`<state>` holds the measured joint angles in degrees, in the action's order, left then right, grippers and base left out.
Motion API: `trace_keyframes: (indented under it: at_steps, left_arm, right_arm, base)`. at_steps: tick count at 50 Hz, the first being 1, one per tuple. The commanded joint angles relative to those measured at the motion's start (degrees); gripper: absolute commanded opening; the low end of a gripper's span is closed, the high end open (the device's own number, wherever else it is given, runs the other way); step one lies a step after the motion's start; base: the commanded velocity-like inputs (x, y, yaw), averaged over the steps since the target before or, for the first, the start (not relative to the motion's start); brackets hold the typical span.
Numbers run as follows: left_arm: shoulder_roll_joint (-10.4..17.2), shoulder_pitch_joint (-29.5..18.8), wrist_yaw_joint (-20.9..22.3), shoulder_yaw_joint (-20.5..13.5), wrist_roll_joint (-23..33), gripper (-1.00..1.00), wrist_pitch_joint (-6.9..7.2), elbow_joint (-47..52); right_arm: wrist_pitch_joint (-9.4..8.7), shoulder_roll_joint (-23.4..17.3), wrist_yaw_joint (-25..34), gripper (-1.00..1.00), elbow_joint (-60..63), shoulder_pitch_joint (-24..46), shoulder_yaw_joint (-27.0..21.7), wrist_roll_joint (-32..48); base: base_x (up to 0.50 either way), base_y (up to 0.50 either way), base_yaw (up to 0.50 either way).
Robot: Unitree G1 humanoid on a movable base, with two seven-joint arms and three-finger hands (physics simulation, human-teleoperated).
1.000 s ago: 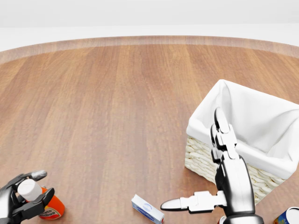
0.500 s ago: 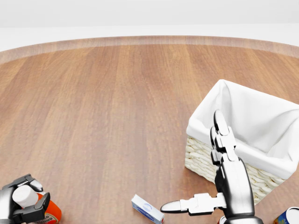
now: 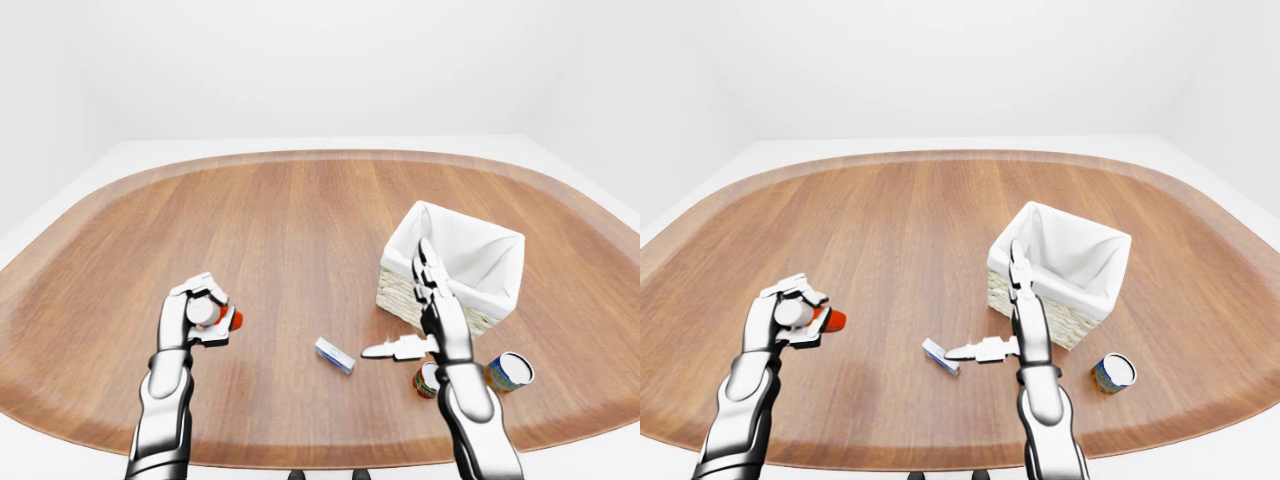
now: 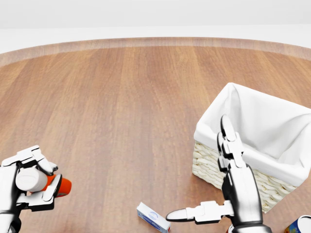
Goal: Pick up the ketchup, and put it in the basket.
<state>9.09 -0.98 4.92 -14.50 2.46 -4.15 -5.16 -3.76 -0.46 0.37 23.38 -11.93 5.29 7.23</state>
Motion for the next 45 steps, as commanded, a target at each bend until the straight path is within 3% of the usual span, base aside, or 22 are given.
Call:
trace_keyframes:
  at_steps: [1, 2, 7, 15, 28, 45]
  left_arm:
    - [-2.8, 0.9, 0.5, 1.5, -0.4, -1.00, 2.13, 11.9]
    - [-3.5, 0.8, 0.5, 3.3, 0.6, -1.00, 3.37, 13.9]
    - [-4.4, 0.4, 0.3, 5.0, 1.4, -1.00, 4.73, 15.7]
    - [-5.7, -1.1, 0.1, 8.8, 3.3, -1.00, 8.91, 20.5]
    - [-7.8, -1.9, -0.5, 14.3, 5.8, -1.00, 9.15, 21.7]
    - [-10.9, -0.1, -0.6, 24.4, 10.0, -0.99, 9.15, 30.9]
  right_arm:
    - [-0.18, 0.0, -0.1, 1.00, 0.3, 0.1, 0.1, -0.1]
    - [-0.15, 0.0, -0.1, 1.00, 0.6, -0.1, 0.0, -0.2]
    - [-0.34, 0.0, 0.0, 1.00, 0.8, -0.1, -0.3, -0.3]
    - [-1.24, 0.0, -0.1, 1.00, 2.4, -0.4, -0.1, -0.1]
    - [-1.24, -0.1, -0.2, 1.00, 3.2, -0.8, -0.1, 0.0]
    - [-1.24, -0.2, -0.5, 1.00, 4.3, -1.4, 0.1, 0.2]
  base:
    - [0.00, 0.00, 0.00]
    - [0.00, 0.00, 0.00]
    - [0.00, 0.00, 0.00]
    - [0.00, 0.00, 0.00]
    - [0.00, 0.00, 0.00]
    - [0.00, 0.00, 0.00]
